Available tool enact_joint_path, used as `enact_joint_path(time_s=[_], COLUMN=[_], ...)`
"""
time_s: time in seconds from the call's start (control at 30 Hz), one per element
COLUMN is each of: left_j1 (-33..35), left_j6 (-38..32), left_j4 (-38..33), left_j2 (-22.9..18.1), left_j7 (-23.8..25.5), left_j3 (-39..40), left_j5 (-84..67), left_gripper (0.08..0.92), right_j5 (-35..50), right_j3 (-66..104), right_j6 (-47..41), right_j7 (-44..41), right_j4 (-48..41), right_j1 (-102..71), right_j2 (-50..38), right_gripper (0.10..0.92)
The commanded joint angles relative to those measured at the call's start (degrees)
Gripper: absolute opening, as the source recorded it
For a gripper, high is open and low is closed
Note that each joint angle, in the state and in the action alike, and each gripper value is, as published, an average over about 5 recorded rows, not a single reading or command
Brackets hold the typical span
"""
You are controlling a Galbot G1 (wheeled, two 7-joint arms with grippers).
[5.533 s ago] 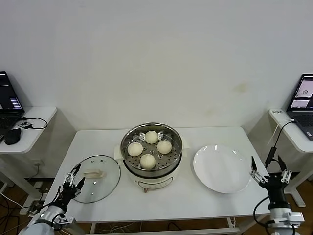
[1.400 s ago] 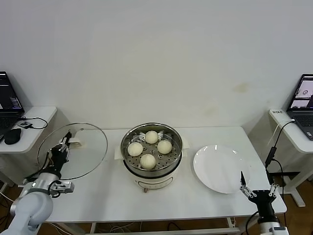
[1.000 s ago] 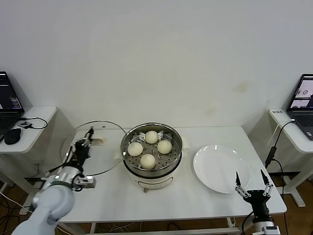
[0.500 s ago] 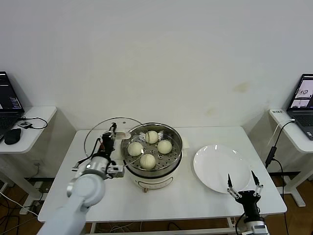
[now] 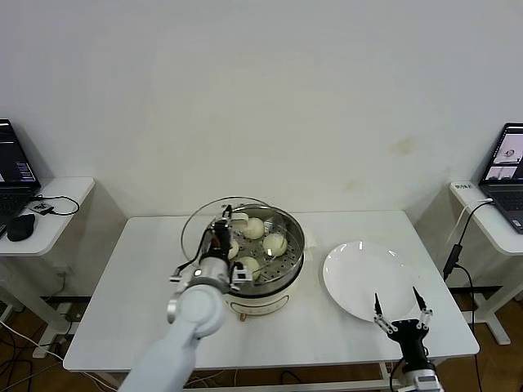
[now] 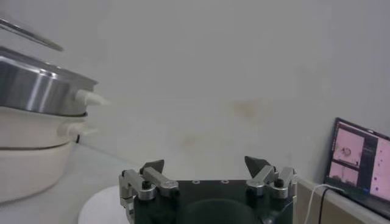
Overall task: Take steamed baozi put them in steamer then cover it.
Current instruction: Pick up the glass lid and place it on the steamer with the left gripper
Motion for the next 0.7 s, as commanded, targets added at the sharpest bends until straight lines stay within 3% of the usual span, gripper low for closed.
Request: enact_joint_path(time_s=[0.03,0.7], left_j1=[-1.83,0.46], left_j6=[0.68,-0.58], left_j4=[5.09,6.38], left_j2=[-8.04,-9.57], left_j7=[0.90,-0.62], left_j3=[3.19,1.95], left_j5=[4.54,5.78], left_gripper=[0.139,0.139], right_j5=[-0.05,-0.19], right_j3=[-0.75,-1.08], right_j6=[-0.16,0.22], right_j7=[-0.07,-0.28], right_j4=[-0.23,-0.67], right_j1=[-0.24,-0.59], right_j2=[0.36,0.28], right_gripper=[0.823,0.823])
